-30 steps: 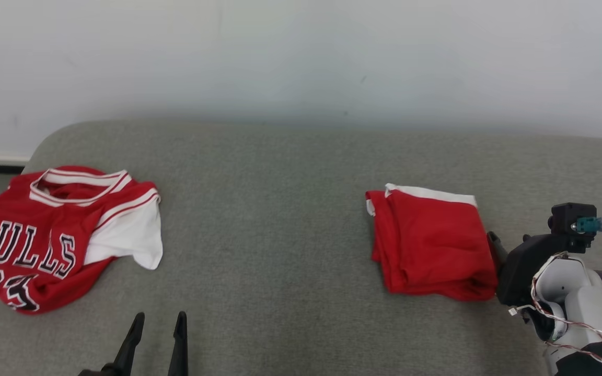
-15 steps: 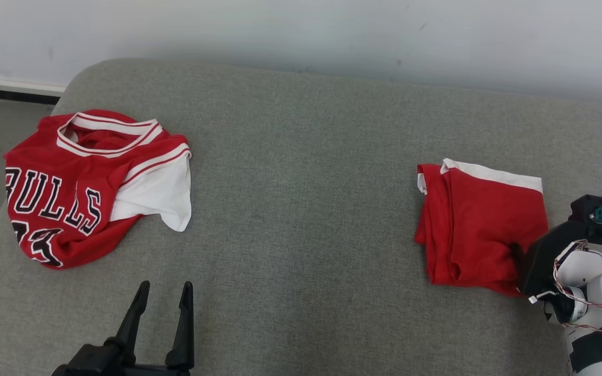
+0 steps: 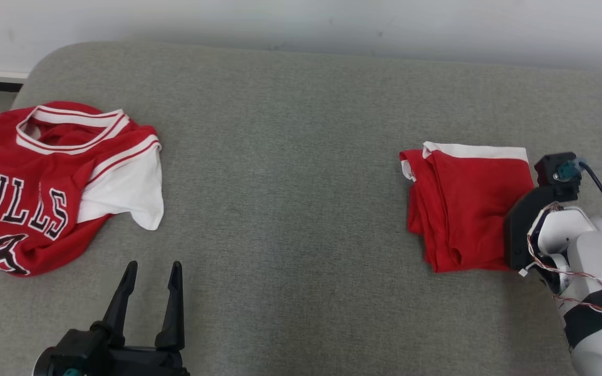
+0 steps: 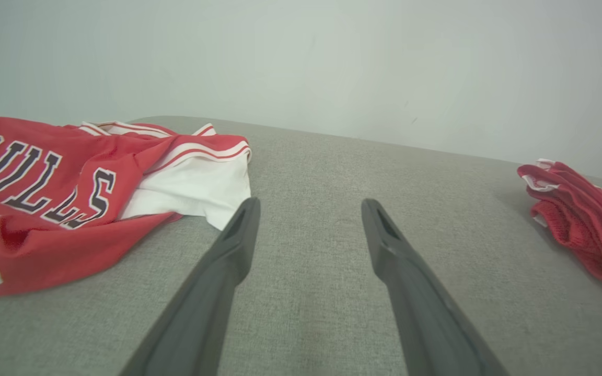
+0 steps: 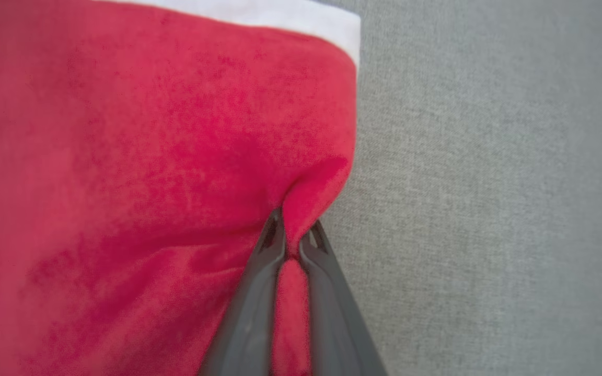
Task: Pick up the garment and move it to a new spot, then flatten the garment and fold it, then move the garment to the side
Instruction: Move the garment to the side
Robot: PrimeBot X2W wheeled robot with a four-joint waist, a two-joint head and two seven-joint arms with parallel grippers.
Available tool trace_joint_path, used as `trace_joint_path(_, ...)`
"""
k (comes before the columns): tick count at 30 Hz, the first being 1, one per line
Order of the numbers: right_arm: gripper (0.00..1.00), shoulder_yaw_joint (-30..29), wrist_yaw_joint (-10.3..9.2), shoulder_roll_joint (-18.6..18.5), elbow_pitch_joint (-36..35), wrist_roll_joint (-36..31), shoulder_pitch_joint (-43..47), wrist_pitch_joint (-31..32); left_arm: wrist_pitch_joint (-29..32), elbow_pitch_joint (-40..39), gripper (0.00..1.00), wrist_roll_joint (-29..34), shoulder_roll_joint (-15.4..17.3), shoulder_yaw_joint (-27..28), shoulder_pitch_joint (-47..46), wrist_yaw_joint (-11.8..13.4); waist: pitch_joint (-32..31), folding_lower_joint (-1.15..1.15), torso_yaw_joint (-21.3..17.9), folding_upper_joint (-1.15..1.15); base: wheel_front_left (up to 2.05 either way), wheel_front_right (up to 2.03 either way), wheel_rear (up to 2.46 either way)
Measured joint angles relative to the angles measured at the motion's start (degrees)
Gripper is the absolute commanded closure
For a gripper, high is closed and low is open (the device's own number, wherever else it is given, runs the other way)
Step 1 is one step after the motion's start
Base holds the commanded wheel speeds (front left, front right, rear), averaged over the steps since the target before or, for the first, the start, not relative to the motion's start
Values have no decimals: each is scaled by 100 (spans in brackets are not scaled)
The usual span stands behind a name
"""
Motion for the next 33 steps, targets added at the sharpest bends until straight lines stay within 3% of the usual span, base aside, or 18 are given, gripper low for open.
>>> trace_joint_path(7,100,1284,0,-723,-342,371,-423,111,0,-92,0,80,0,81,-222,-51,172,0,-504,0,0,0,0)
trace_joint_path(14,100,2068,0,-1715,-583,545,-763,-152,-1,-371,0,265,11,109,-554,-94,410,0,-1139,0,0,0,0)
trace_joint_path(20,100,1963,0,-2141,-482,387,-953,-653,1,-711,0,389,64,-30,-850,-129,722,0,-1633,0,0,0,0)
trace_joint_path(33,100,1212,0,-2173,-422,-636,-1044,-1867,1,-907,0,404,298,-236,-1101,-136,1453,0,-2314,1,0,0,0)
